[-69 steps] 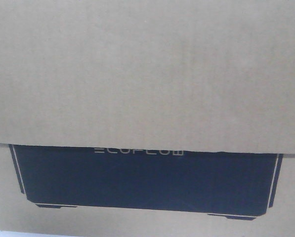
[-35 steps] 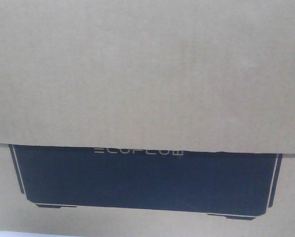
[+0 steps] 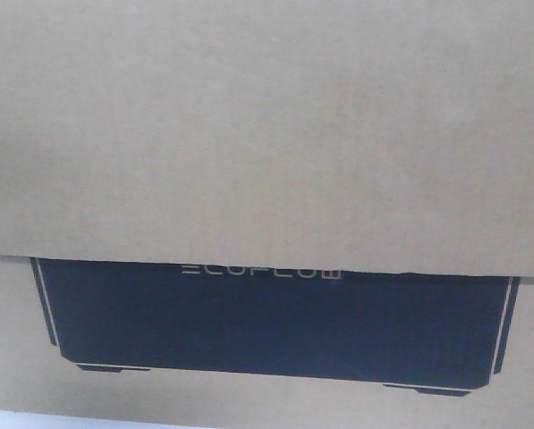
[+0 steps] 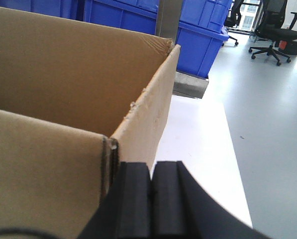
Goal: Grab box from left shelf to table start
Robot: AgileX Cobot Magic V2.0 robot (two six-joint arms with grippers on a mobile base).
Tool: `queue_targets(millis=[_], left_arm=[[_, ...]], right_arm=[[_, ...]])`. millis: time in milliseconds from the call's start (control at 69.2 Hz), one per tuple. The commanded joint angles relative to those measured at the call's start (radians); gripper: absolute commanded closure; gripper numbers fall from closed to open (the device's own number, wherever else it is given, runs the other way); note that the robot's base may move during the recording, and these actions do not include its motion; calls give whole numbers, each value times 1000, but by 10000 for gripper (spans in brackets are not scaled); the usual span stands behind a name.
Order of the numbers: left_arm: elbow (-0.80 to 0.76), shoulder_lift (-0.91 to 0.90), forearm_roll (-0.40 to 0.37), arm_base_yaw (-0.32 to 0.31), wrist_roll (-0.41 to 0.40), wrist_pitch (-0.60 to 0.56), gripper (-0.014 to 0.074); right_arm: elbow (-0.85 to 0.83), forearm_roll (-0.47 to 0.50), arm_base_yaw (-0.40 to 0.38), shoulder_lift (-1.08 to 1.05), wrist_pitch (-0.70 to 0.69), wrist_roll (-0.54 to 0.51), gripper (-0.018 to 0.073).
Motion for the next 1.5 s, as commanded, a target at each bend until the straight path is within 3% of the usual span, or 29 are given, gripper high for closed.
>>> queue_targets(millis=[0, 173, 231, 1098, 1199, 1314, 1488], left_arm=[[58, 10, -27, 36, 18, -178, 687], [280, -38, -27, 39, 18, -417, 687], [273, -53, -29, 39, 18, -316, 687], [278, -51, -29, 39, 18, -318, 687], [278, -51, -29, 39, 18, -318, 687], [278, -51, -29, 39, 18, -318, 687], [278, -51, -29, 39, 18, -318, 687]], right_arm=[[-24, -3, -1, 16, -94, -3, 502], [-24, -3, -1, 16, -94, -3, 502], [-24, -3, -1, 16, -94, -3, 502], [-24, -3, -1, 16, -94, -3, 502], [-20, -36, -1, 16, -119, -8, 502], [38, -48, -3, 16, -229, 83, 502], [209, -151, -3, 0, -385, 259, 502]])
